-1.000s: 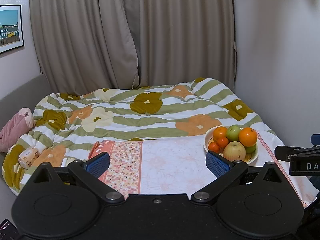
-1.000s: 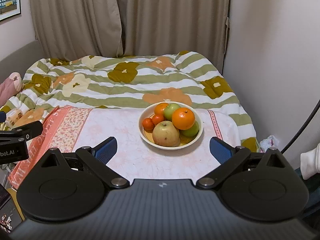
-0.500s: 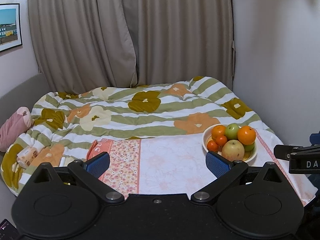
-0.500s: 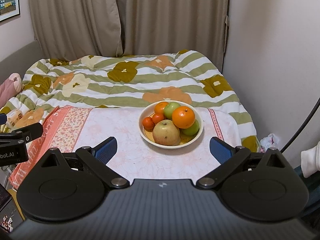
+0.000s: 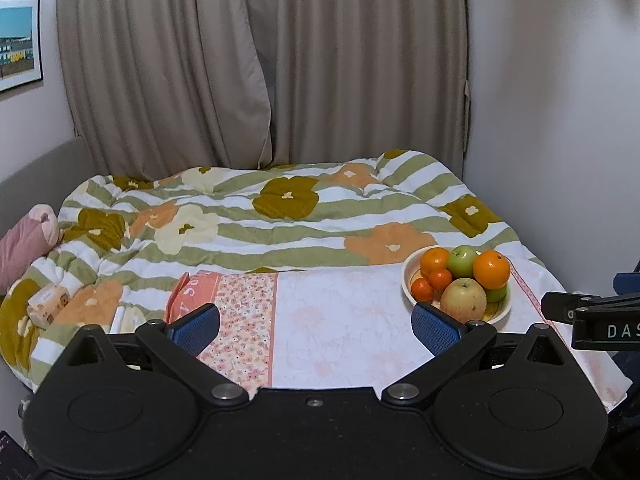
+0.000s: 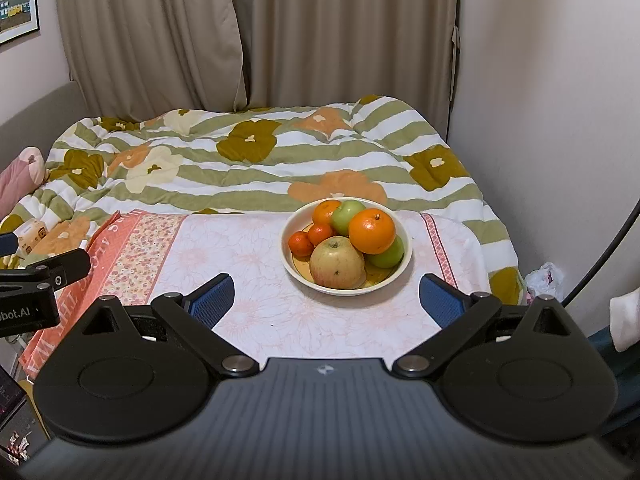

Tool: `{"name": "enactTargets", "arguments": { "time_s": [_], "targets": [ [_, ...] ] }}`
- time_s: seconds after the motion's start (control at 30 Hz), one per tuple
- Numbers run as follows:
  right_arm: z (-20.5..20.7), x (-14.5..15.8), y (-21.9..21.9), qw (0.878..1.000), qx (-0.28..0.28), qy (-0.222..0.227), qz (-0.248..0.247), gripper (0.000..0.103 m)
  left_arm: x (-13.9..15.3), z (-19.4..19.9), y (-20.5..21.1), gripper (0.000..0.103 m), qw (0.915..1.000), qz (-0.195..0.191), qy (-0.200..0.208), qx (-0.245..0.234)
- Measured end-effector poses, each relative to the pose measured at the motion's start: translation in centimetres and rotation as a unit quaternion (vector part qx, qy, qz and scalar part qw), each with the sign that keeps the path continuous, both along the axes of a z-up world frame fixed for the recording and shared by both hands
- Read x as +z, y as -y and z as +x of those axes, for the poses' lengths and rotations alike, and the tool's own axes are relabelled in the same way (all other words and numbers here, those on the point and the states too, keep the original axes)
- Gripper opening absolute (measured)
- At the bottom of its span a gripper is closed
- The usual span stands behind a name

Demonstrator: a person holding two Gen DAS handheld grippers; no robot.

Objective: Organize fruits

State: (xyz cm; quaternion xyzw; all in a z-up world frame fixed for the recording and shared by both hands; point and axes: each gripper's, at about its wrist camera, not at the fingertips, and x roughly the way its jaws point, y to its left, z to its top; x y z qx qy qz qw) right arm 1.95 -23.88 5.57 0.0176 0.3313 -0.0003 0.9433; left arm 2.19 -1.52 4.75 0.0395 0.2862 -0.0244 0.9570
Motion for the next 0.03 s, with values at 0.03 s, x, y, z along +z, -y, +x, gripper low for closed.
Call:
{"name": "enactTargets", "arguments": {
  "time_s": [0.03],
  "targets": [
    [0.00, -0.02, -0.08, 1.000, 0.000, 0.000, 0.001, 0.103, -0.04, 0.10, -0.05, 0.103, 1.0000, 0.000, -0.001, 0.001]
  ]
}}
